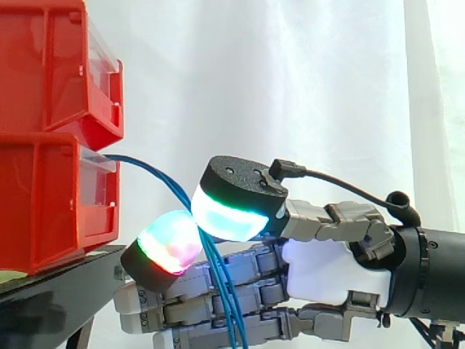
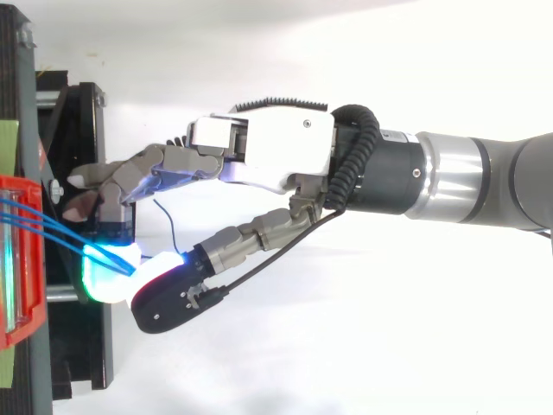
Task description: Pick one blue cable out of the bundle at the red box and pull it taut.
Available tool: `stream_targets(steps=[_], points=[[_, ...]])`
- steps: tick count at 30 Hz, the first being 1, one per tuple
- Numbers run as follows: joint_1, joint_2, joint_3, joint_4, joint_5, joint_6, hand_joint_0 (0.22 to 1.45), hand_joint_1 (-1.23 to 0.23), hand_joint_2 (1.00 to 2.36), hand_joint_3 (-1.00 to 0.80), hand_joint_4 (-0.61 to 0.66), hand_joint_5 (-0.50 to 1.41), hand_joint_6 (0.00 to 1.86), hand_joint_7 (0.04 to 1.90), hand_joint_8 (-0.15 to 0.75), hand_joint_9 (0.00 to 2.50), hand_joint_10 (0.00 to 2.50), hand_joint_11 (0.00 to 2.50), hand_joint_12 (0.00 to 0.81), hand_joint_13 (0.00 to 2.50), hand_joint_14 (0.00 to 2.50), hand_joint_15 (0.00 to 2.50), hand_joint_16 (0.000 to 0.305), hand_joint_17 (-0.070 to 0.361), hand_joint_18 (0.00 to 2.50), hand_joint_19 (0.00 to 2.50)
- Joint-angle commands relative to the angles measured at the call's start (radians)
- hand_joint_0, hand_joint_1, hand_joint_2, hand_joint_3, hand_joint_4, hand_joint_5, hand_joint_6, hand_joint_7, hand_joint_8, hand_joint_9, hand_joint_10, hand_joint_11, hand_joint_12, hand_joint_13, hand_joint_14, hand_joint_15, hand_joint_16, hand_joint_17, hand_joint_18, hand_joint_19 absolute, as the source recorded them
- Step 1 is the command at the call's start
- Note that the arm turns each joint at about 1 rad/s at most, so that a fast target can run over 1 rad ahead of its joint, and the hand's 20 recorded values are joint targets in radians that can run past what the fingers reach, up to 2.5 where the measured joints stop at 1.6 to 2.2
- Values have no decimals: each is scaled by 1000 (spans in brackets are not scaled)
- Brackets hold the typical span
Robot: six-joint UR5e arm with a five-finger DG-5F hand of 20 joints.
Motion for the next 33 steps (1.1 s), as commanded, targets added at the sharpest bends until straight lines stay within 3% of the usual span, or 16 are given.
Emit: stream_targets(steps=[1, 7, 15, 25, 33], points=[[1, 1, 0, -4, 0, 1, 647, -761, 1016, -264, 68, -218, 931, 871, 281, 425, 4, 184, 360, 213, 2, 91, 51, 114, 214, 30], [1, 1, 0, -18, 0, 1, 673, -771, 1014, -303, 66, -217, 927, 862, 277, 439, 4, 196, 360, 224, 3, 86, 50, 114, 234, 25], [-6, 11, 0, -92, 0, 6, 679, -773, 1013, -321, 73, -216, 924, 869, 281, 455, 5, 207, 360, 228, 2, 87, 50, 114, 240, 25], [-15, 79, 0, -285, 0, 3, 679, -765, 1013, -330, 70, -218, 916, 894, 310, 709, 12, 686, 362, 267, 4, 115, 50, 112, 247, 28], [-18, 100, 0, -342, 3, 3, 683, -761, 1012, -346, 69, -219, 914, 894, 314, 783, 13, 858, 366, 311, 5, 138, 50, 113, 274, 44]])
